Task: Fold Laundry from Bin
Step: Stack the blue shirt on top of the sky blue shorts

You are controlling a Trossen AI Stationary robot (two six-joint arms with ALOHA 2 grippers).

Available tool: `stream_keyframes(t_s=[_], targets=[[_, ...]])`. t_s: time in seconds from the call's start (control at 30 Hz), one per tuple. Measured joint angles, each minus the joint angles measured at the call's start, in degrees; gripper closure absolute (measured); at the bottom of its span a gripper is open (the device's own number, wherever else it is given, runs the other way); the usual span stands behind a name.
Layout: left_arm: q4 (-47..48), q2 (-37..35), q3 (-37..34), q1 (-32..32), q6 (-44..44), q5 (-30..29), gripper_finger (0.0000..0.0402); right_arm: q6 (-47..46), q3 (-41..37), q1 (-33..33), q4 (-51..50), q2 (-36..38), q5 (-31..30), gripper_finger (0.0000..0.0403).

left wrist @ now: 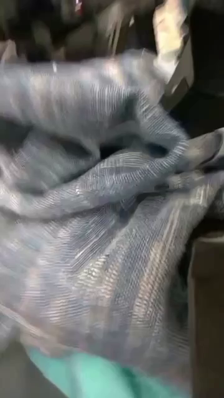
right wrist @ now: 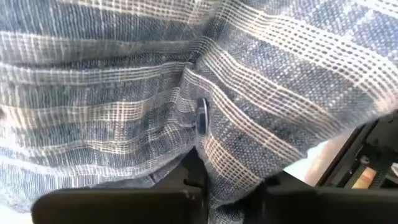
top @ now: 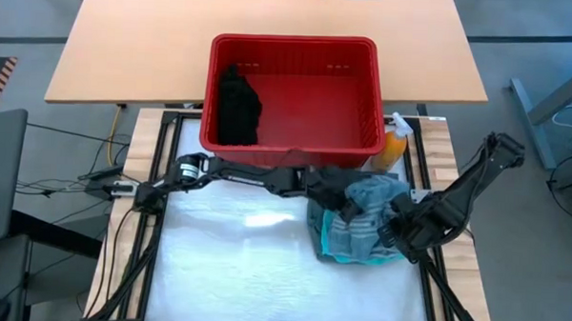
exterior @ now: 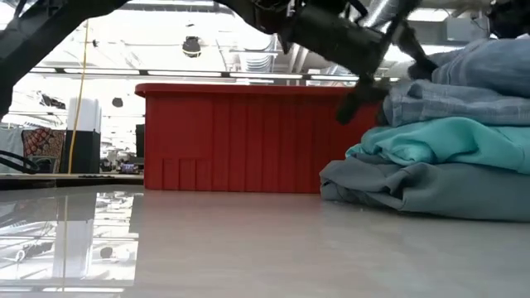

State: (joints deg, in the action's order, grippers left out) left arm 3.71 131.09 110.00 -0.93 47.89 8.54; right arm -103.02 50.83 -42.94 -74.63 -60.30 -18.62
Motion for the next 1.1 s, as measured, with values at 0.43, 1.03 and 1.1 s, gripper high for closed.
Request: stream_keyframes(t_s=[0.43,1.03,1.1], targets=[[14.5,-12.7,0.0,-4.7,-10.0,-5.4,0.0213,1.7,0.0,0.0,-0.4,6.7,-2.3,0.027],[2.3,-9.0,-0.8,2.7,-27.3,-3.9,0.0212,4.0,16.2,-0.1,-12.2,7.4,1.9,0.025],[-1.3,-6.8,-0.6,2.2,-27.3,-2.2,0.0212,4.6,16.5,-0.5,-8.8,6.6,-2.0,0.0261]])
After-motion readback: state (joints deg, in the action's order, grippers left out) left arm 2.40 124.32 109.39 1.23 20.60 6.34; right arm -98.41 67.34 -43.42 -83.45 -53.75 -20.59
